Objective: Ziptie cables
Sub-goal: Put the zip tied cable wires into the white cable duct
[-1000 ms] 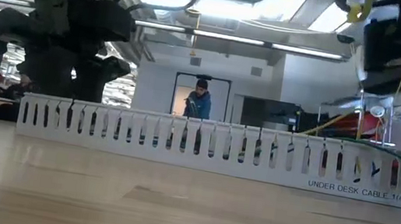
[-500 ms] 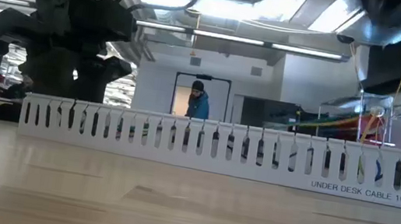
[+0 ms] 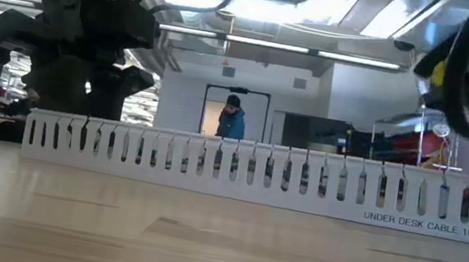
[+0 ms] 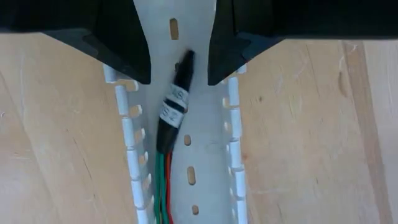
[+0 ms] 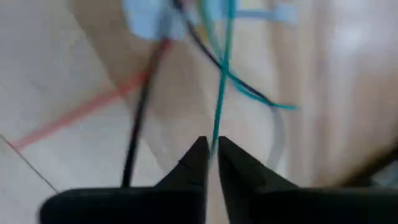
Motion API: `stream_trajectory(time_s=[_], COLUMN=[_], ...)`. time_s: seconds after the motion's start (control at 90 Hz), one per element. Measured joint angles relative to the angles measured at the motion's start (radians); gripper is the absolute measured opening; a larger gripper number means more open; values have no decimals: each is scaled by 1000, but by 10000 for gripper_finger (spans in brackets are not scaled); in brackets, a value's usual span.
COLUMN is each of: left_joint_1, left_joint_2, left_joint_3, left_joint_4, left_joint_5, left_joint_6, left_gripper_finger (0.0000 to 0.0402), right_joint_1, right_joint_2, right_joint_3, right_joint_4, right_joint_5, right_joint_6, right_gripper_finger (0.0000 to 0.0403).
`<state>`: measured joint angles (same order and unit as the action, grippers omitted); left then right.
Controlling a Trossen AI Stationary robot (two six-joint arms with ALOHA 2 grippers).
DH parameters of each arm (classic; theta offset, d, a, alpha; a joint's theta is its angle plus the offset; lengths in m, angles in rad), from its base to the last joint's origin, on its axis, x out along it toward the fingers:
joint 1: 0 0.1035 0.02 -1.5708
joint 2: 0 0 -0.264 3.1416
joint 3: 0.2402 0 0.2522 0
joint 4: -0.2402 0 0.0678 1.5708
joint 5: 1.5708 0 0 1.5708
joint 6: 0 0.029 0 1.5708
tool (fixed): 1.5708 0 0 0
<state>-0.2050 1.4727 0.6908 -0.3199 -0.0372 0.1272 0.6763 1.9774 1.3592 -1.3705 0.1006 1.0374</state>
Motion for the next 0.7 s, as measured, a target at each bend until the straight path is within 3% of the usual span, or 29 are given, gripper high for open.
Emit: stream_trajectory(time_s=[0.122, 0.344, 0.533, 0.7], left_joint_1=[0, 0, 0, -1], left_joint_2=[0, 0, 0, 0], left_joint_3=[0, 0, 0, 0], left_joint_4=[0, 0, 3, 1], left_joint_5=[0, 0, 0, 0], left_joint_6=[0, -5, -7, -10], left_gripper_finger=[155, 155, 155, 155], right_joint_1=[0, -5, -25, -45], right_joint_2=[-4, -19, -35, -35], right_joint_3=[91, 147, 185, 126], right_joint_4=[-101, -86, 32, 60], right_joint_5=[70, 174, 298, 165], right_joint_6=[-42, -94, -120, -146], right_gripper_finger=[115, 205, 215, 199])
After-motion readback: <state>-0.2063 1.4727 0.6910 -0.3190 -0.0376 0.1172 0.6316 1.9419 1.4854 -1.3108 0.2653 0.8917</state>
